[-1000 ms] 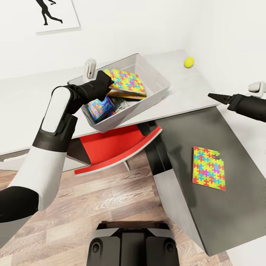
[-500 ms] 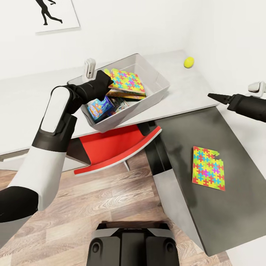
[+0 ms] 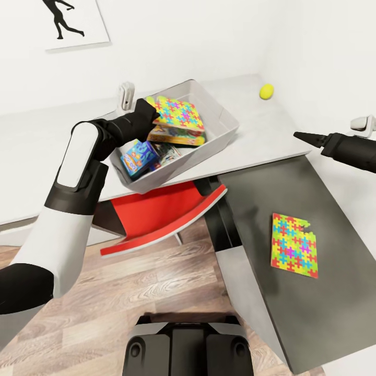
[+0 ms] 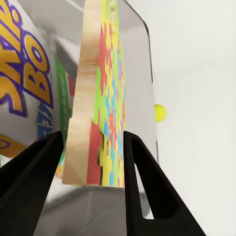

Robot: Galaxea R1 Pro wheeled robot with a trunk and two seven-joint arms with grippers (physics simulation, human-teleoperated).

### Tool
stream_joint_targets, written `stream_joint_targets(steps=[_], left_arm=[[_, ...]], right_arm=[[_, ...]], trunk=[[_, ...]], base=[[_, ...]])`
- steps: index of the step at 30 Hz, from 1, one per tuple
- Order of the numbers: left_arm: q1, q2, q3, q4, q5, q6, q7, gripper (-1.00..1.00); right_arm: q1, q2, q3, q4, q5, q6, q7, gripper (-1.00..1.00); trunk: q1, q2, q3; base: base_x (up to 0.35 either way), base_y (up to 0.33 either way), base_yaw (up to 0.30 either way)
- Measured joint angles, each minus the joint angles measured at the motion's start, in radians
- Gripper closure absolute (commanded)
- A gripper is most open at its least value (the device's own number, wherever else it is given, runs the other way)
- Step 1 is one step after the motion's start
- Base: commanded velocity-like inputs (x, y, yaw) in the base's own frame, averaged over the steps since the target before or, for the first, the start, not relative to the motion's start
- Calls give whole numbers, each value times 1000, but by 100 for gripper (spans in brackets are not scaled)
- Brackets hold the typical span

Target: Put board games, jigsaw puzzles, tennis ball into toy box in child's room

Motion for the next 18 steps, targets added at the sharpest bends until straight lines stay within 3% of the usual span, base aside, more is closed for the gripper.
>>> stream_joint_targets(steps=[18], left_arm=[[0, 2, 0, -1, 1, 0, 1, 100]], right_arm=[[0, -1, 0, 0, 0, 0, 0, -100]], trunk=[[0, 0, 0]], base=[[20, -5, 0]])
